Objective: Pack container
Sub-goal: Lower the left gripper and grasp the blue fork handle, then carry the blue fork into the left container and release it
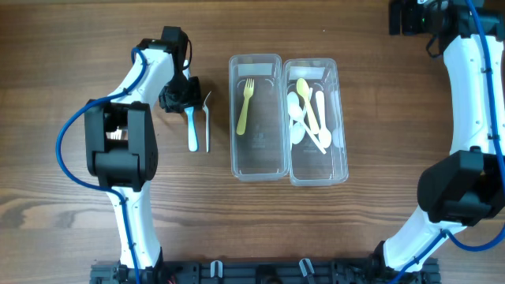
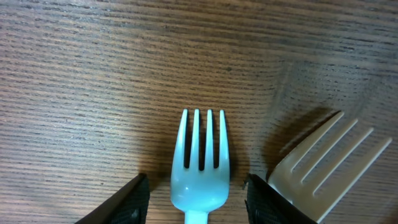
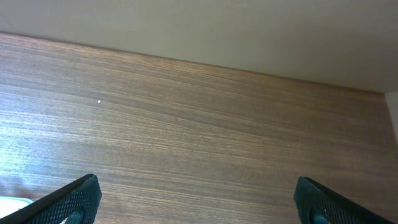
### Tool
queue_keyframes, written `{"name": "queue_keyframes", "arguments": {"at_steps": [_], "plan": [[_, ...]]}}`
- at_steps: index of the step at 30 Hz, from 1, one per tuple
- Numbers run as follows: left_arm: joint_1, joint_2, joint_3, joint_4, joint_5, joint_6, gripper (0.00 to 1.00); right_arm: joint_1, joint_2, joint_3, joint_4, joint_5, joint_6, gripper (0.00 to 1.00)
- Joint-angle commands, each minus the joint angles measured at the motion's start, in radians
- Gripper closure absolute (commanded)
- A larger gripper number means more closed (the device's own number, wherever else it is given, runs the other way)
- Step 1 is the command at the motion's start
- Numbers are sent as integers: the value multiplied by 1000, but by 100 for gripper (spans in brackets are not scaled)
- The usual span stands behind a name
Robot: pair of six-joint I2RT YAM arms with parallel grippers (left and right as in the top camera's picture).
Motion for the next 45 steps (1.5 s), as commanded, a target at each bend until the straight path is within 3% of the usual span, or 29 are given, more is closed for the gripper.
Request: {"name": "queue_keyframes", "arguments": {"at_steps": [1, 8, 15, 20, 32, 42, 45], "plan": [[1, 13, -15, 13, -14, 16, 48, 7, 1, -5, 3, 13, -8, 0], [1, 13, -15, 27, -13, 16, 66, 7, 1, -5, 3, 13, -9, 0], [1, 13, -15, 34, -13, 16, 71, 7, 1, -5, 3, 13, -9, 0], [2, 13, -15, 34, -13, 16, 86, 7, 1, -5, 3, 13, -9, 0], [24, -23, -14, 34, -13, 16, 90, 7, 1, -5, 3, 13, -8, 0], [76, -188, -13, 34, -9, 15, 88, 7, 1, -5, 3, 13, -8, 0], [74, -256, -13, 43, 59, 5, 88, 7, 1, -5, 3, 13, -9, 0]]}}
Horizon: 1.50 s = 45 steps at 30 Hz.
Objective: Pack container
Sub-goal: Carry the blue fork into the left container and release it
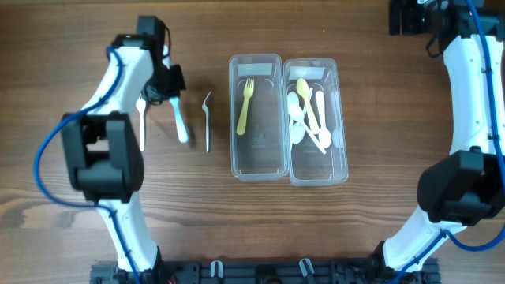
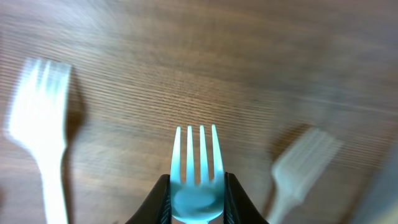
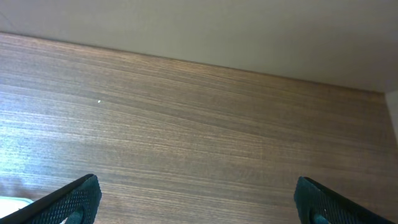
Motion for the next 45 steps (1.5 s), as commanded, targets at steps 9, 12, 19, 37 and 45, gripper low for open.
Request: {"name": "queue_keyframes", "arguments": {"at_steps": [9, 12, 19, 37, 45], "plan": [[-3, -257, 2, 184, 397, -145, 90, 7, 1, -4, 2, 13, -8, 0], [-15, -270, 2, 221, 457, -198, 90, 7, 1, -4, 2, 13, -9, 0], [-101, -267, 2, 246, 452, -212, 89, 7, 1, -4, 2, 13, -8, 0], [-305, -183, 2, 200, 365, -182, 73, 7, 1, -4, 2, 13, -8, 0], [-245, -193, 2, 250, 355, -182, 68, 7, 1, -4, 1, 13, -8, 0]]}}
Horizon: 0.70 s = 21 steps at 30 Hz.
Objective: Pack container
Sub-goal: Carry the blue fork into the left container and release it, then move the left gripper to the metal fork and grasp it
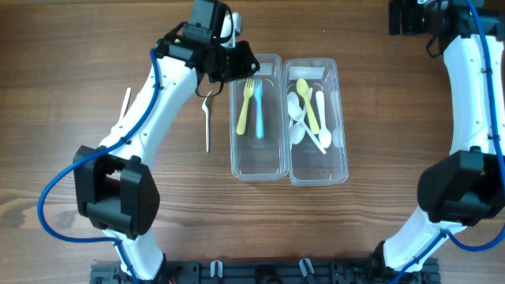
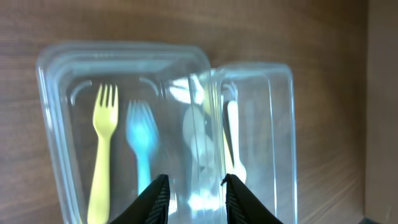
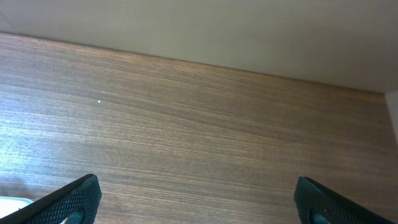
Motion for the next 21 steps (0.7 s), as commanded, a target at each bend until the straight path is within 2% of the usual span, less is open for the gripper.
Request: {"name": "queue_keyframes", "arguments": {"at_steps": [1, 4, 8, 15, 21], "plan": [[64, -7, 2, 9, -10, 9, 68, 7, 1, -4, 1, 13, -8, 0], [98, -16, 2, 7, -10, 9, 69, 7, 1, -5, 1, 13, -8, 0], [168, -34, 2, -36, -32, 138, 68, 7, 1, -4, 2, 13, -9, 0], [189, -34, 1, -204, -327, 145, 68, 7, 1, -4, 1, 13, -8, 0], [186, -24, -31, -197, -333, 145, 69, 7, 1, -4, 1, 13, -9, 0]]}}
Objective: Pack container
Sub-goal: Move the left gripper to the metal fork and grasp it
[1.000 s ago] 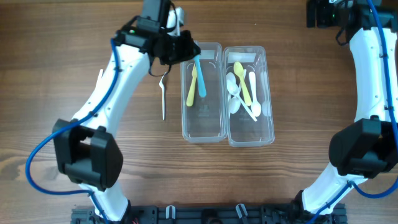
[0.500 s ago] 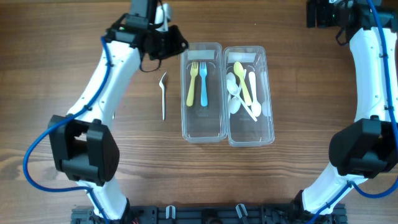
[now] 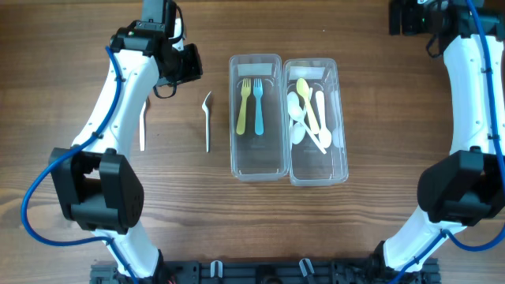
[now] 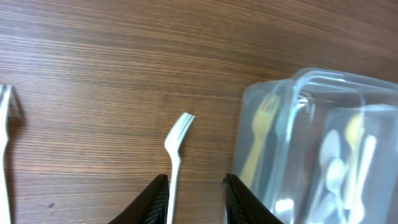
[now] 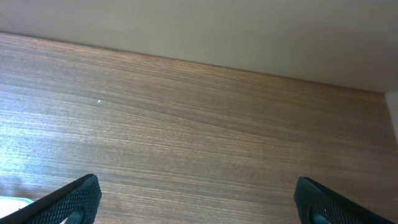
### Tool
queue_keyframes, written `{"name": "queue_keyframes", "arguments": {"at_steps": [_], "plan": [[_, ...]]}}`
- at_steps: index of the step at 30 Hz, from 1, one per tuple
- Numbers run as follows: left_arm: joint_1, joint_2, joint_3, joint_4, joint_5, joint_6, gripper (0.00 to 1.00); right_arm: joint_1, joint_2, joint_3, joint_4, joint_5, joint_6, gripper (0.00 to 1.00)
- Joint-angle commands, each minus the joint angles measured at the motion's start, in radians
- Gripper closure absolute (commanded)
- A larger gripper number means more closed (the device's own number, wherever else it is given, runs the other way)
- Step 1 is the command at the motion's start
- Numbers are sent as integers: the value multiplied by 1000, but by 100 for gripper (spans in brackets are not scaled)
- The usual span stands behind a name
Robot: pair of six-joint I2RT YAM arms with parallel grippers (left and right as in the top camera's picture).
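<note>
Two clear containers stand side by side. The left container [image 3: 256, 167] holds a yellow fork [image 3: 244, 106] and a blue fork [image 3: 258, 106]. The right container [image 3: 319, 172] holds several spoons [image 3: 309, 114]. On the table to their left lie a white fork [image 3: 207, 120] and a second white fork [image 3: 143, 122]. My left gripper [image 3: 183, 67] hovers beyond them, open and holding nothing. In the left wrist view the gripper [image 4: 196, 205] has the nearer white fork [image 4: 176, 155] running by its left finger. My right gripper [image 5: 196, 199] is open over bare wood at the far right corner.
In the left wrist view the left container's rim [image 4: 292, 81] is on the right and the second white fork [image 4: 5, 143] is at the left edge. The right arm [image 3: 473, 87] stands along the table's right side.
My left gripper was over the far end of the left container. It is now further left, over the table by the white forks. The blue fork stays in the container. The right arm has not moved.
My left gripper stood open around the blue fork on the table. Then it was shut on the fork, held up near the left white fork. Later the fork lay in the left container beside the yellow one, and now the gripper is back over the table.
</note>
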Motion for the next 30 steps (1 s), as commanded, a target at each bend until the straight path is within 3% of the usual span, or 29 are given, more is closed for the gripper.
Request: {"name": "queue_keyframes", "arguments": {"at_steps": [1, 16, 30], "plan": [[-5, -16, -37, 12, -60, 27, 69, 7, 1, -5, 2, 13, -8, 0], [-39, 180, -74, 80, -56, 24, 64, 7, 1, -5, 2, 13, -8, 0], [-39, 267, -76, 78, -56, 24, 66, 7, 1, -5, 2, 13, -9, 0]]}}
